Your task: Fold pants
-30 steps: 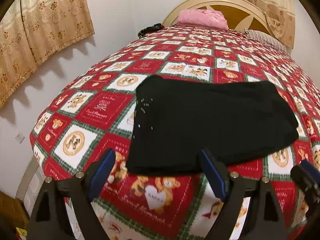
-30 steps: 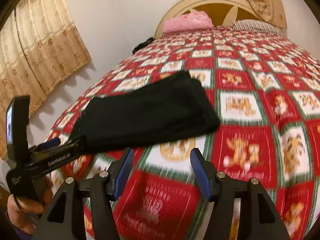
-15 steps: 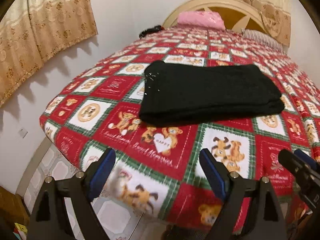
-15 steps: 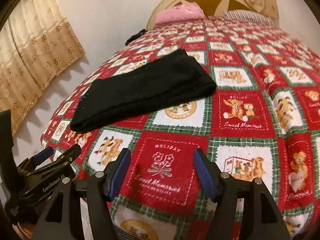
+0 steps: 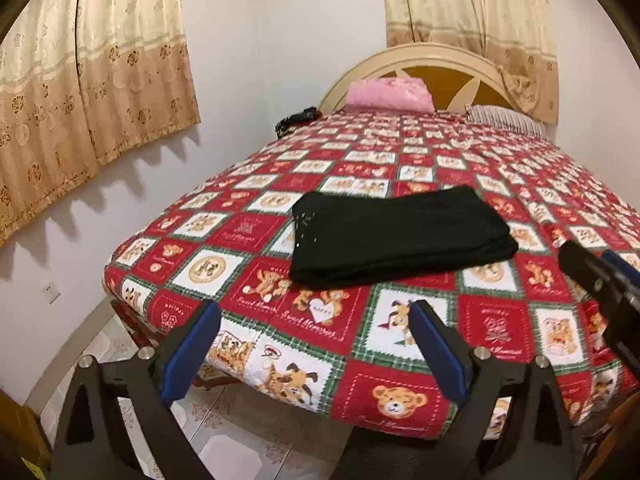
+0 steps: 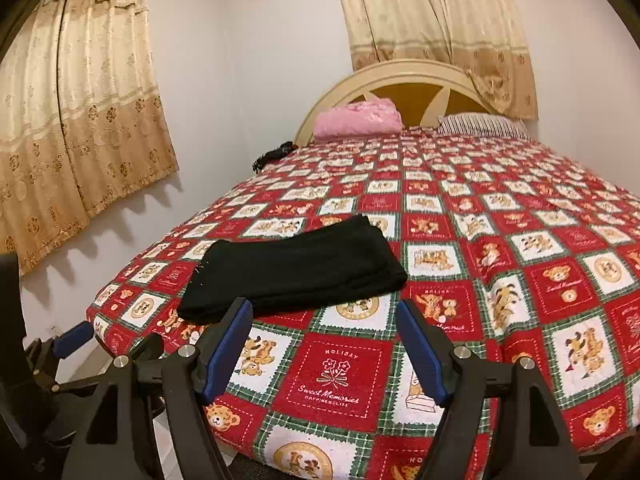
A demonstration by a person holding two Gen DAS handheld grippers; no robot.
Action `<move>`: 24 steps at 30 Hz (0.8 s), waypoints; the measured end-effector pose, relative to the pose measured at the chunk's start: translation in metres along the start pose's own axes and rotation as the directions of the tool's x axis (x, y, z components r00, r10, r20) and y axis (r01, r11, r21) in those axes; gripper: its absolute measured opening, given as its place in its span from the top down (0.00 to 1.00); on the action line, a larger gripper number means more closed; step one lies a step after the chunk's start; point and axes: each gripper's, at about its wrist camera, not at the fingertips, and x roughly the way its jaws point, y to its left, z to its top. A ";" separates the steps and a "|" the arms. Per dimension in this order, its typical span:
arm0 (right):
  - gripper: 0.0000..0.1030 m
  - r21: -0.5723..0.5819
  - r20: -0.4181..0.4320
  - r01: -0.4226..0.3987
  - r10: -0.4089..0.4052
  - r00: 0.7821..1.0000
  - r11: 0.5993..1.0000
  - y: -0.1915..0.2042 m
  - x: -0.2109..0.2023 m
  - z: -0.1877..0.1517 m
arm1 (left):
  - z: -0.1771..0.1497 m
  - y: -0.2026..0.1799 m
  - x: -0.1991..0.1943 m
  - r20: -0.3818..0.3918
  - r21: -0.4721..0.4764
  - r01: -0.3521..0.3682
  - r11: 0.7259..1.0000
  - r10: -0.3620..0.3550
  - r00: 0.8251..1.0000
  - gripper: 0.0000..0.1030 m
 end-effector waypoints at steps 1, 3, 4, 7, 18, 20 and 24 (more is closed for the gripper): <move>0.27 -0.001 0.002 0.001 -0.001 1.000 1.000 0.000 -0.002 0.000 | 0.001 -0.001 -0.003 0.004 -0.003 0.001 1.000 -0.001 1.000 0.03; 0.27 0.001 0.007 0.005 -0.005 1.000 1.000 0.000 -0.006 0.000 | 0.002 -0.001 -0.007 0.013 -0.009 0.008 1.000 -0.008 1.000 0.03; 0.27 0.003 0.009 0.008 -0.008 1.000 1.000 -0.001 -0.008 0.000 | 0.002 -0.003 -0.010 0.020 -0.010 0.013 1.000 -0.013 1.000 0.03; 0.27 0.016 0.022 0.018 -0.019 1.000 1.000 -0.003 -0.013 0.001 | 0.003 -0.005 -0.017 0.038 -0.002 0.012 1.000 -0.012 0.999 0.03; 0.26 0.032 0.032 0.030 -0.031 0.999 0.999 -0.009 -0.020 0.000 | 0.003 -0.009 -0.028 0.069 0.000 0.018 1.000 -0.018 0.997 0.00; 0.26 0.040 0.027 0.032 -0.033 0.999 0.999 -0.010 -0.019 -0.001 | 0.004 -0.009 -0.028 0.065 -0.004 0.023 1.000 -0.022 0.998 0.00; 0.26 0.047 0.028 0.034 -0.035 0.999 0.998 -0.011 -0.019 -0.001 | 0.004 -0.007 -0.028 0.066 -0.010 0.018 1.000 -0.017 0.998 0.00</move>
